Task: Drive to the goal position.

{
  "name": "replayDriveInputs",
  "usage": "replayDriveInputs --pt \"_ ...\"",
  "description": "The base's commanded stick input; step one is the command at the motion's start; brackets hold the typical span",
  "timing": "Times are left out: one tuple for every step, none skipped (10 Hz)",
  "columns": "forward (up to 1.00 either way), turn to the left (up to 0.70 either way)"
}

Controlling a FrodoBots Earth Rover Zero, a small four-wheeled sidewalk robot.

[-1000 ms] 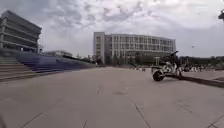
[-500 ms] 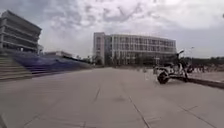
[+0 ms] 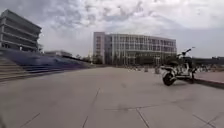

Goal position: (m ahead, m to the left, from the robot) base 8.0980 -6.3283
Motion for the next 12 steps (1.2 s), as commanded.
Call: replayDriveInputs --pt "0.70 0.00" --pt "0.70 0.00" --pt "0.70 0.00" --pt "0.70 0.00" --pt "0.70 0.00" --pt "0.70 0.00" --pt "0.70 0.00" --pt "0.70 0.00" --pt "0.70 0.00" --pt "0.70 0.00" --pt "0.70 0.00" --pt "0.70 0.00"
